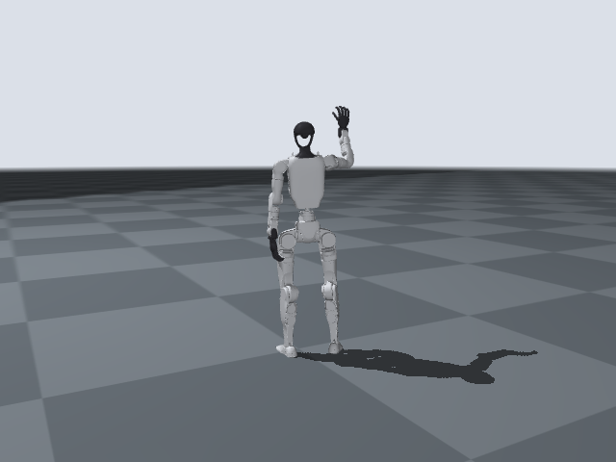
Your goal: Upper body actions
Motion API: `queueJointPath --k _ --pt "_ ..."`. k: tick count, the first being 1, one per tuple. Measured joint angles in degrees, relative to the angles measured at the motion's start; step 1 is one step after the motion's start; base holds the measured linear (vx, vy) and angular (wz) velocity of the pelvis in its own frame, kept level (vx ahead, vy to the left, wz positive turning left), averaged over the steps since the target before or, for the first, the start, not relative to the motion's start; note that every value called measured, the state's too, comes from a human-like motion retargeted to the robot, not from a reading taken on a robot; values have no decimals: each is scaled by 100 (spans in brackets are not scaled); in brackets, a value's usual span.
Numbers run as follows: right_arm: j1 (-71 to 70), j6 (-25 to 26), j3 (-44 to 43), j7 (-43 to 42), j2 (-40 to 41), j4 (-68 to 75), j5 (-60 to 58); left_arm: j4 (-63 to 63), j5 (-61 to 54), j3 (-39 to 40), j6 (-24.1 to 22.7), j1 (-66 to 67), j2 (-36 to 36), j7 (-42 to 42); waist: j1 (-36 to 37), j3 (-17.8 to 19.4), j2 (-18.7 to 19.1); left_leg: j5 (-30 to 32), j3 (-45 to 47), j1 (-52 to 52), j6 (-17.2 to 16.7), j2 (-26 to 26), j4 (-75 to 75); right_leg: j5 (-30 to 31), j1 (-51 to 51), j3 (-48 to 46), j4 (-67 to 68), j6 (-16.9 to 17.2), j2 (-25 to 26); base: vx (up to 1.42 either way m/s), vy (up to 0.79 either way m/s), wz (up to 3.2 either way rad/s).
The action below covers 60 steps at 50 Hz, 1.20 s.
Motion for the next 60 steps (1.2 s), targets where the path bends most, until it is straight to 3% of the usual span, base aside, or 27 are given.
queueJointPath --k 3,7,10,15,20,24,27,30,32,35,40,44,49,52,55,60 --pt "-417 69 672 -205 -630 -896 -1100 -50 104 -36 -11 -41 -29 -31 -53 -25 36 -12 5 -11 -6 14 -6 -6 -32 8 5 -5 15 0 0 0" --pt "-871 355 1184 -1537 -1269 -1711 -2636 -133 340 -170 16 -167 -71 -106 -46 18 54 -7 -3 -25 -39 53 20 -14 -17 21 3 -4 16 0 0 0" --pt "-934 75 1181 -2258 -1471 -1651 -2885 -260 609 -302 51 -255 -130 -86 76 49 85 11 43 -48 -47 83 46 -12 -4 81 -6 -8 34 0 0 0" --pt "-314 51 137 -2149 -1341 -398 -1555 -490 1041 -442 30 -318 -206 -78 258 4 125 24 21 -129 -37 86 64 -16 -6 78 -45 0 52 5 -2 6" --pt "296 -150 -1251 -2174 -1138 1714 14 -404 1030 -392 11 -355 -175 -80 356 -89 99 16 -141 -219 -19 57 72 -48 8 -59 -75 25 53 6 -4 27" --pt "379 258 -2172 -1357 -899 3234 2082 -260 712 -247 62 -359 -105 -81 463 -50 62 7 -180 -189 -9 56 84 -61 64 -84 -73 31 65 6 -6 8" --pt "469 528 -2633 -359 -609 3429 3771 -212 534 -91 68 -326 -70 -137 494 -2 86 -8 -151 -145 -4 58 85 -61 82 -69 -70 17 83 2 -2 -1" --pt "581 -249 -2664 -447 -262 2939 4354 -124 357 49 62 -270 -50 -167 454 17 173 -26 -71 -97 2 68 74 -48 55 -9 -57 -5 109 0 9 -23" --pt "670 -757 -2412 -1273 -201 2453 3951 -56 288 99 95 -229 -15 -195 401 5 217 -33 -14 -89 -3 81 75 -36 16 41 -43 -16 112 -2 10 -25" --pt "706 -896 -1910 -2066 -241 1433 2751 4 293 85 147 -213 23 -213 354 14 262 -34 52 -83 -1 78 72 -15 -35 95 -27 -32 106 -6 8 -18" --pt "519 -871 -847 -2112 -915 -219 972 -33 363 -152 150 -257 89 -183 325 17 268 -24 80 -94 0 59 59 12 -84 123 -13 -33 72 -3 4 -3" --pt "-15 -469 286 -1988 -1600 -1464 -594 -155 377 -260 102 -311 121 -102 268 39 223 -20 88 -81 7 49 45 20 -87 128 2 -32 58 0 0 0" --pt "-1238 637 2079 -1856 -2159 -2785 -2107 -218 262 -348 44 -405 117 -80 206 83 174 -33 133 -12 13 53 25 23 -73 166 34 -30 57 0 0 0" --pt "-1797 575 2680 -2181 -2124 -2873 -2539 -276 267 -353 3 -466 16 -79 206 122 214 -48 154 23 21 59 24 27 -53 183 37 -31 69 0 0 0" --pt "-1762 477 2564 -2446 -1886 -2251 -2233 -358 298 -354 -50 -532 -162 -56 207 159 324 -51 116 20 30 64 24 21 -25 155 28 -18 78 0 0 0" --pt "-372 772 730 -2462 -1389 -890 -1177 -430 367 -281 -120 -534 -254 -19 31 153 349 -24 -104 -95 44 42 47 -16 81 -27 -60 6 90 3 -9 37"
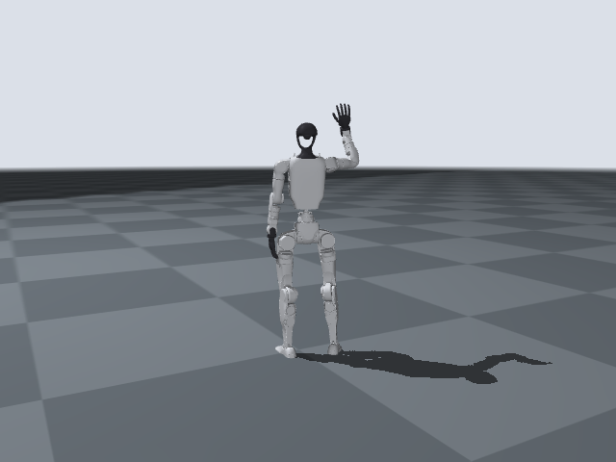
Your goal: Upper body actions
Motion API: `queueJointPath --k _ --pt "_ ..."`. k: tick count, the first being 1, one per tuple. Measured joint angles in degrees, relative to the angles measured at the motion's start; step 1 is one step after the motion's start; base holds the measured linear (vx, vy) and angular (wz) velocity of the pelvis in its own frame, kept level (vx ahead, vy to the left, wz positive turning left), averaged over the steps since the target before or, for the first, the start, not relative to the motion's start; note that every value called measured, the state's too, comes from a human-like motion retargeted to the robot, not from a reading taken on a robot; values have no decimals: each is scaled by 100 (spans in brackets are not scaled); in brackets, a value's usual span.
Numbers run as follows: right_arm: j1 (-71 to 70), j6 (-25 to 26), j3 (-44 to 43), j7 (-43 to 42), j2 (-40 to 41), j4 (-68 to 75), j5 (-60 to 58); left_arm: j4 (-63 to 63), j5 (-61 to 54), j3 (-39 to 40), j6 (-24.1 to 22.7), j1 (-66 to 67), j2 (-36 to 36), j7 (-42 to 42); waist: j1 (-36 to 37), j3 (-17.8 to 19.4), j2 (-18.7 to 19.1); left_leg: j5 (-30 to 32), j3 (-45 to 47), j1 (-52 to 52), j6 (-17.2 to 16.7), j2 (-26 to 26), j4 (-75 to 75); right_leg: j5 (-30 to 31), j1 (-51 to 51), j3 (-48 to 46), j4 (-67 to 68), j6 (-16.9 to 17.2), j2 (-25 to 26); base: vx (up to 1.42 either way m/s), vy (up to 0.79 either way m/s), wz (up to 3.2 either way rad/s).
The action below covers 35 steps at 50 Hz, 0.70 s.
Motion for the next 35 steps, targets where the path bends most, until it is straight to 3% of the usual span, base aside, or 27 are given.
queueJointPath --k 4,7,10,13,16,22,25,30,32,35 --pt "1027 62 -1681 -157 635 1116 1054 84 -42 88 6 47 79 -62 -85 17 -111 23 -131 -29 8 -21 -4 -16 95 -142 -57 14 6 4 -11 30" --pt "1223 -248 -2559 -36 1162 2121 2362 214 -102 167 52 107 176 -83 -50 -34 -219 26 -134 -39 8 -25 -13 -13 100 -186 -73 16 6 7 -8 1" --pt "1075 -935 -2997 697 1527 3035 4215 321 -160 254 86 190 247 -108 20 -94 -282 9 -80 -28 4 -15 -17 -7 68 -169 -56 16 6 10 -6 -15" --pt "1011 -1331 -3052 1057 1692 3182 5164 366 -199 332 95 292 256 -115 64 -84 -282 -17 -15 36 7 -3 -21 1 74 -121 -43 10 18 6 -2 -20" --pt "1062 -1582 -2729 552 1563 2746 4606 445 -240 422 109 336 272 -127 62 -54 -245 -40 65 95 14 13 -31 0 51 -33 -9 0 40 0 6 -23" --pt "848 -1351 -1367 243 965 678 2454 564 -229 449 158 402 319 -118 39 -89 -195 -70 203 111 -4 34 -28 17 -56 137 34 -13 35 -6 6 -21" --pt "494 -1005 -548 367 423 -467 1195 579 -213 411 180 401 380 -78 23 -107 -221 -72 251 116 -13 33 -37 23 -100 197 54 -15 21 -10 5 -14" --pt "-765 447 896 373 -344 -1823 -1079 498 -247 341 175 350 419 -56 -38 -88 -246 -83 294 150 -15 38 -45 20 -107 247 76 -15 19 -9 6 -7" --pt "-1082 639 1189 -57 -325 -1801 -1624 423 -250 303 156 295 378 -42 -46 -62 -230 -87 279 164 -11 39 -40 14 -77 237 74 -12 22 0 0 0" --pt "-1146 399 1252 -192 -218 -1239 -1304 293 -210 250 107 191 268 -11 -40 -48 -184 -81 216 152 -4 32 -34 -1 -29 191 58 -1 23 1 -2 14"
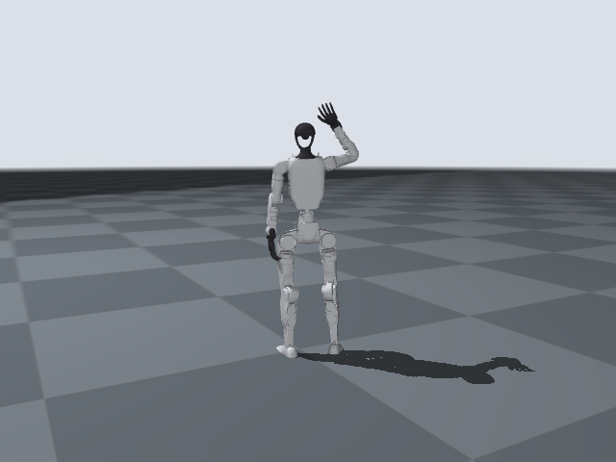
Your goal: Upper body actions
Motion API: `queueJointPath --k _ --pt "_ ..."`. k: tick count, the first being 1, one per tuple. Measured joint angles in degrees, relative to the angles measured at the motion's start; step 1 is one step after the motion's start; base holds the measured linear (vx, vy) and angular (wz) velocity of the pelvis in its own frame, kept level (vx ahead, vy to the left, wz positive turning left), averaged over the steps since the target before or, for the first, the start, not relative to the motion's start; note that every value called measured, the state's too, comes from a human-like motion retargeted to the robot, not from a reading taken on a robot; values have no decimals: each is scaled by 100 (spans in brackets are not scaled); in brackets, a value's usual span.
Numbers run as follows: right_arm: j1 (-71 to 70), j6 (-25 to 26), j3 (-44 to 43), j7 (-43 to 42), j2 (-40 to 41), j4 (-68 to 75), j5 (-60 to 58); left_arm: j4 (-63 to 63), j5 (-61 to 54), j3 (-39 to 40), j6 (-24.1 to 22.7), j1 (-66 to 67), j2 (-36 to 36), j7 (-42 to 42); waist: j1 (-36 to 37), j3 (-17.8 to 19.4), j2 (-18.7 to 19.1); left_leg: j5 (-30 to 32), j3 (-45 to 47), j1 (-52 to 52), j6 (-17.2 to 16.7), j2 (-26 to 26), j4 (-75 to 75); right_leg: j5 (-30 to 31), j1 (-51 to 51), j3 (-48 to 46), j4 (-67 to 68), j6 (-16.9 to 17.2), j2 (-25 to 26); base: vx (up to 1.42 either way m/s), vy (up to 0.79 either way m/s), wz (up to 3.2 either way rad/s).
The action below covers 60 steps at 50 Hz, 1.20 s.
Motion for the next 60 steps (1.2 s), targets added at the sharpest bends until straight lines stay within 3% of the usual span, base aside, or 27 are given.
queueJointPath --k 8,12,15,18,22,26,33,41,43,48,50,55,60 --pt "1644 -289 -2311 -37 794 2158 2091 -134 19 -13 -131 -142 -173 129 -17 -67 -21 38 -190 -105 11 -46 -4 -31 74 -162 -77 20 -11 3 -6 21" --pt "2095 -537 -3373 365 1407 3185 3558 -22 -7 12 -125 -104 -160 79 58 -97 -76 32 -135 -98 8 -48 -6 -21 57 -145 -81 10 -13 0 0 0" --pt "2335 -1074 -3803 960 1922 3453 4970 74 -5 41 -118 -20 -166 40 51 -95 -49 27 -99 -81 5 -43 -4 -18 53 -116 -77 4 -8 0 0 0" --pt "2949 -2089 -3991 1817 2325 2955 6012 187 17 83 -94 101 -160 -8 -36 -58 11 23 -54 -42 0 -34 -3 -12 63 -84 -73 -5 0 0 0 0" --pt "4140 -3238 -4067 1442 2820 1829 5429 331 118 138 -14 262 -112 -84 -185 13 90 18 26 23 -8 -13 -5 2 74 -14 -66 -18 17 -2 3 -14" --pt "5468 -3402 -4072 1132 3262 739 3748 324 188 204 38 373 -85 -125 -298 134 163 15 92 79 -11 28 2 20 88 55 -61 -29 56 -6 2 -15" --pt "7496 -4030 -3289 2167 4281 674 2515 44 87 196 5 379 -87 -131 -424 362 207 53 -22 100 -5 42 5 22 194 -14 -90 -22 75 -7 -2 13" --pt "8254 -3695 -1908 4111 5520 3758 1510 -319 -126 111 -89 357 -129 -100 -295 596 188 88 -15 179 -4 17 -7 53 243 -16 -76 -48 48 -6 -1 0" --pt "8188 -3273 -1692 4377 5659 4780 785 -356 -163 95 -101 339 -138 -110 -248 645 201 95 4 187 -5 22 -11 68 229 -1 -70 -54 49 -7 0 -8" --pt "8047 -1621 -1483 5388 6055 6987 -705 -350 -143 -7 -96 305 -146 -109 -113 692 240 114 -24 138 -2 26 -17 87 187 -18 -71 -52 43 -3 0 -1" --pt "8055 -1307 -1519 5821 6173 7718 -772 -319 -131 -72 -88 305 -149 -128 -39 685 255 122 -50 104 0 23 -17 90 169 -36 -72 -47 36 0 0 0" --pt "8189 -948 -1654 5648 6354 9209 -199 -248 -114 -164 -97 364 -173 -139 56 644 242 136 -117 13 8 -19 -10 83 144 -102 -89 -39 -3 0 0 0" --pt "8502 -761 -1802 6184 6604 9863 764 -52 -116 -330 -144 425 -295 -148 107 624 240 143 -191 -30 22 -57 -9 65 167 -164 -106 -22 -29 0 0 0"
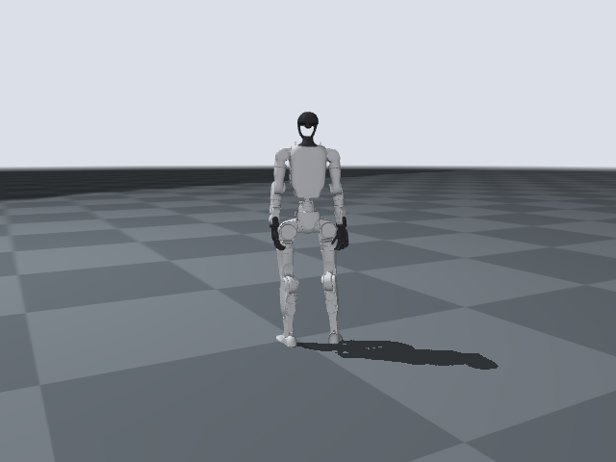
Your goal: Upper body actions
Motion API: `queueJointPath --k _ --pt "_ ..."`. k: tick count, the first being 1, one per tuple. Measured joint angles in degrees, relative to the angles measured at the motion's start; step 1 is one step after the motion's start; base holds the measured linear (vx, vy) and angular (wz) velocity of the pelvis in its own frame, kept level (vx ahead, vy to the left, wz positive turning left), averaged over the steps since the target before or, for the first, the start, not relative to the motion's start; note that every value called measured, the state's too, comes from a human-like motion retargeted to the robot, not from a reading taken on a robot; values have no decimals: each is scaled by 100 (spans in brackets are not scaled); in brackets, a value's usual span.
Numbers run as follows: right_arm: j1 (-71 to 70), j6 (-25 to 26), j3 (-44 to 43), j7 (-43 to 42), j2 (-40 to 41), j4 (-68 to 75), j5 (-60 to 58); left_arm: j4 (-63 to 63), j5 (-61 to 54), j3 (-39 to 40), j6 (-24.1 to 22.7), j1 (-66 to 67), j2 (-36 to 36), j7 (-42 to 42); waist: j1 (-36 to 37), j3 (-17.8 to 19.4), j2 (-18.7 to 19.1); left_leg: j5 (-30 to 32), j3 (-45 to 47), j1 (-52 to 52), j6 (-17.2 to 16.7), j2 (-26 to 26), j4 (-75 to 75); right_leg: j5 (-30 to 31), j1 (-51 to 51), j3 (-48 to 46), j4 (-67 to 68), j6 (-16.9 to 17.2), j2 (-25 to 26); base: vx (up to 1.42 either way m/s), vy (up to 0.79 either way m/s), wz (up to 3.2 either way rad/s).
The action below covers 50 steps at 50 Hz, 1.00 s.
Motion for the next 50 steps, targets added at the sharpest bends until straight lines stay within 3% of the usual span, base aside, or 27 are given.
queueJointPath --k 3,8,15,20,25,29,35,39,41,43,46,50 --pt "197 41 -73 171 126 54 481 73 -98 -30 -24 73 -124 19 121 -65 69 -107 98 80 4 51 -47 -125 -59 114 150 134 -35 0 -2 -20" --pt "232 -256 -287 -264 131 -98 1107 191 -664 177 -190 116 -225 294 -44 -96 41 -99 -29 54 26 -30 -54 -116 -37 -27 105 91 -39 0 -1 23" --pt "-11 -181 -418 -26 -3 -482 472 115 117 208 -76 -47 81 -151 142 -56 32 -41 255 89 33 44 -58 -57 -76 239 103 59 30 1 0 -34" --pt "-379 -187 -918 -580 -319 -932 -98 -406 103 1424 -211 -309 593 1820 112 -72 20 -38 272 103 25 62 -53 -54 -58 245 93 50 48 1 3 -1" --pt "-1047 -87 -1732 -602 -1486 -1138 -275 -680 -371 2768 83 -894 2119 2401 169 -265 -24 -35 249 64 19 52 -56 -62 -74 214 74 41 50 9 7 4" --pt "-1794 -138 -2467 -644 -2648 -1615 -139 -964 -662 3332 146 -1408 3679 3003 169 -427 -56 -38 208 23 17 50 -50 -83 -82 186 68 41 58 12 5 8" --pt "-3605 -227 -2821 -968 -4134 -2447 1261 -1593 -216 4092 -235 -2588 5348 4618 153 -736 124 -71 249 -115 6 117 -37 -88 -246 222 75 47 113 6 11 -8" --pt "-5363 -145 -2377 -1685 -4564 -3005 2772 -1891 -84 3767 -1001 -3713 5994 5402 215 -880 233 -90 298 -205 -8 138 -24 -98 -363 276 93 47 121 0 9 -12" --pt "-6132 -253 -1893 -2114 -4620 -3458 3805 -2204 -97 3282 -1146 -4316 6138 5468 268 -932 270 -94 311 -234 -14 140 -16 -106 -393 293 100 48 116 -2 7 -6" --pt "-6778 -605 -1329 -2578 -4606 -4022 4526 -2757 244 2676 -1006 -4872 6202 5244 317 -987 298 -97 308 -251 -20 138 -12 -115 -404 296 103 52 108 1 8 1" --pt "-7443 -1048 -430 -3412 -4660 -5077 4586 -3917 1591 1662 -461 -5523 6291 4811 386 -1061 294 -96 274 -266 -25 126 -9 -130 -388 274 94 59 94 5 7 11" --pt "-7944 -665 799 -3996 -5101 -6729 3144 -5540 4164 299 -141 -6340 6423 4655 456 -1211 245 -91 201 -311 -27 101 -8 -154 -370 214 72 66 78 9 8 16"
